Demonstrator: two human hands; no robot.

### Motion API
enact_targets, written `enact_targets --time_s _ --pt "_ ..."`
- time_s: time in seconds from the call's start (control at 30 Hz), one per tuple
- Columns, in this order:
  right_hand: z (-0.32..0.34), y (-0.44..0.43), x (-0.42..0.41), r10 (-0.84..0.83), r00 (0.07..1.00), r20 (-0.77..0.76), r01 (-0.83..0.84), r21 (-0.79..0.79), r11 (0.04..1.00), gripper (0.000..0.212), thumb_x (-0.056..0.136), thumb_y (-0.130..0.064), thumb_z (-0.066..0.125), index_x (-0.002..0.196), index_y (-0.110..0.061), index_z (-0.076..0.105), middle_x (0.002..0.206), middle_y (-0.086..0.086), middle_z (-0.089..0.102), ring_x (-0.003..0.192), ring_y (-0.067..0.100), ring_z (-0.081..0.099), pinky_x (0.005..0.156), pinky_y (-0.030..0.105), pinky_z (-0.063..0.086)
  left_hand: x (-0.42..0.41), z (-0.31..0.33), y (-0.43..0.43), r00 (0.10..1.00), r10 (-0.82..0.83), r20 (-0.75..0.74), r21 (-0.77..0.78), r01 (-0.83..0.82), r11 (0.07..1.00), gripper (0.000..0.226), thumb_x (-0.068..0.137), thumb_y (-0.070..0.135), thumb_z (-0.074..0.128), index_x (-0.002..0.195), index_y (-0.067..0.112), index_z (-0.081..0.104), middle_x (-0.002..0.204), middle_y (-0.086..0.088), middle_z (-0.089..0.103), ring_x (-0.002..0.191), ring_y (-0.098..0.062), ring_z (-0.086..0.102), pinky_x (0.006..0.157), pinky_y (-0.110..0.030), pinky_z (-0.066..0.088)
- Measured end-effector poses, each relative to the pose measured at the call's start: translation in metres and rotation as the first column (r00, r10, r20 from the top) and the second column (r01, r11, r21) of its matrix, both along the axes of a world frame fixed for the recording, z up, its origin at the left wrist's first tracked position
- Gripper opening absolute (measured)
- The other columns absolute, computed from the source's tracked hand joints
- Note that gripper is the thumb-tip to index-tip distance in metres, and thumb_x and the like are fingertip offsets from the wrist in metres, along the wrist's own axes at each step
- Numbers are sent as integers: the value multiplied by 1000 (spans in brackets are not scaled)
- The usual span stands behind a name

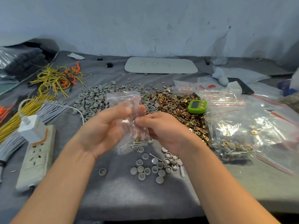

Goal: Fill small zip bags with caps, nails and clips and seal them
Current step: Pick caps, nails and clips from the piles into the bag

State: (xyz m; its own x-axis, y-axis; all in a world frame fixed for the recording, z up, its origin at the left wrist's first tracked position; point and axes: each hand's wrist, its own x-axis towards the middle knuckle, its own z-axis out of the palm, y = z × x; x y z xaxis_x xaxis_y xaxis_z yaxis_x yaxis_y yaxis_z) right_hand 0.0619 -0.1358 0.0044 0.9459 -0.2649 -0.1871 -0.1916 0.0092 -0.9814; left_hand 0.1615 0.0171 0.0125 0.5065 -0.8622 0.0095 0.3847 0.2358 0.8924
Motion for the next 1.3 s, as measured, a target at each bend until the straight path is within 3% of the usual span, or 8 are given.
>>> enact_targets --time_s 0.13,0.3,0.4,0.53,0.73,1.0,1.17,1.3 --pt "-1 0 -3 -79 997 -9 79 6 997 19 97 -19 67 89 -9 81 84 6 78 73 17 66 71 29 53 -3 0 -6 997 69 30 36 -70 997 30 75 11 72 104 5 72 95 -10 70 86 -23 67 82 -40 54" --pt "-7 -29 -11 -407 912 49 328 -685 651 19 96 -21 63 101 -27 80 93 -10 76 65 1 69 62 18 55 -8 7 -13 898 436 59 87 -439 894 46 81 -4 68 125 10 64 91 1 72 92 -13 68 93 -32 55" --pt "-12 -54 -19 -494 866 -77 206 -845 493 30 90 -13 66 113 -28 76 113 2 76 99 24 70 94 43 57 -10 9 -13 574 672 468 34 -771 635 55 78 -2 76 119 33 63 97 12 70 92 -6 68 83 -26 53" --pt "-18 -73 -28 -475 856 -206 33 -894 448 53 88 -6 69 135 -30 65 131 10 68 118 34 60 101 43 53 -13 2 -17 231 493 839 -40 -877 479 71 73 10 81 130 40 52 108 17 66 91 -7 63 79 -29 47" --pt "-19 -81 -24 -483 860 -162 98 -878 468 30 85 0 70 100 -25 77 100 9 72 92 31 66 83 38 59 -26 -25 -40 426 -12 904 363 -754 548 95 75 1 79 152 38 36 127 8 58 100 -12 50 81 -28 45" --pt "-22 -90 -35 -509 861 17 291 -836 465 29 91 -3 64 83 -28 77 90 6 75 79 26 70 78 37 61 -24 -25 -49 439 -98 893 411 -707 575 104 73 7 83 154 44 29 140 8 57 97 -16 58 74 -28 43" --pt "-23 -86 -38 -430 893 -135 96 -875 474 28 89 -9 69 103 -32 76 111 6 74 104 29 67 93 39 58 -24 -28 -50 426 -110 898 407 -708 578 100 77 15 84 154 44 27 142 8 56 96 -18 64 76 -31 49" --pt "-25 -88 -36 -436 891 -123 103 -882 460 31 88 -4 68 88 -35 71 103 4 75 94 26 67 83 34 57 -24 -31 -50 416 -103 903 393 -706 590 99 78 17 84 154 44 26 143 8 56 99 -19 64 84 -35 53"
